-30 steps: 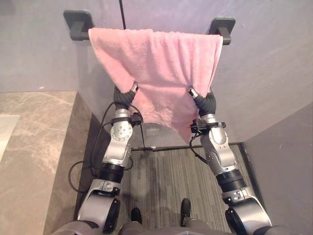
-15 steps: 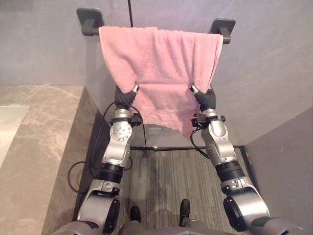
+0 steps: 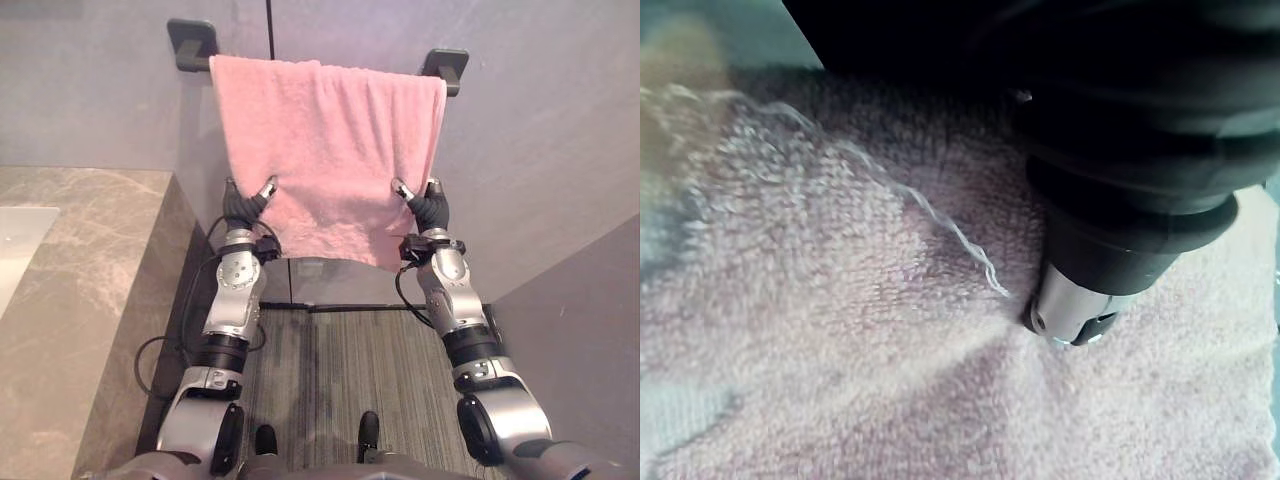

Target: Organize washtable

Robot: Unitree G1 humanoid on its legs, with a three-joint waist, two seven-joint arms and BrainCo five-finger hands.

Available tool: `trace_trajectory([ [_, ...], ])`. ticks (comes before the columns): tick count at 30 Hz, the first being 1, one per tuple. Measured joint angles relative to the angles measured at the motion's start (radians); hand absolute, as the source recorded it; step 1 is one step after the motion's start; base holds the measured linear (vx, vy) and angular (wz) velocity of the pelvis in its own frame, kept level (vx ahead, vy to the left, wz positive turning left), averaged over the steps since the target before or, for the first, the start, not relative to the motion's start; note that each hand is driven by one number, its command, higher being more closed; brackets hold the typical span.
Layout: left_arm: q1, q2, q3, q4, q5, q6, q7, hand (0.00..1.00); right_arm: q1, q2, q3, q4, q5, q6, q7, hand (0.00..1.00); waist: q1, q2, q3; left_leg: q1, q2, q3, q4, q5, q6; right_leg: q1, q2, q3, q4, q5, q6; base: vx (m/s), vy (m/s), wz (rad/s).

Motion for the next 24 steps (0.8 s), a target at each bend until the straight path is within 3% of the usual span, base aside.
trace_trajectory([
  [7, 0.005, 0.023, 0.035, 0.012, -0.019, 0.004, 0.003, 0.0, 0.064, -0.011, -0.016, 0.039, -0.001, 0.032, -0.027, 0.0, -0.026, 0.0, 0.0, -0.012, 0.007, 0.003, 0.0, 0.012, -0.004, -0.015, 0.007, 0.001, 0.0, -0.004, -0.005, -0.05, -0.03, -0.03],
  [15, 0.09, 0.036, 0.046, 0.012, -0.018, 0.011, -0.02, 0.0, 0.135, -0.051, -0.096, 0.038, -0.002, 0.033, -0.022, 0.0, -0.025, -0.001, -0.001, -0.021, 0.019, 0.004, 0.0, 0.02, -0.011, -0.024, 0.017, -0.002, 0.0, -0.007, -0.01, -0.02, -0.02, -0.01],
  [24, 0.21, 0.076, 0.202, 0.01, 0.009, 0.032, -0.033, 0.0, 0.257, -0.081, -0.203, -0.012, -0.019, 0.033, -0.01, 0.0, -0.023, -0.002, -0.002, -0.021, 0.018, 0.0, 0.0, 0.02, -0.011, -0.021, 0.016, -0.001, -0.001, -0.007, -0.01, 0.0, 0.001, 0.0],
])
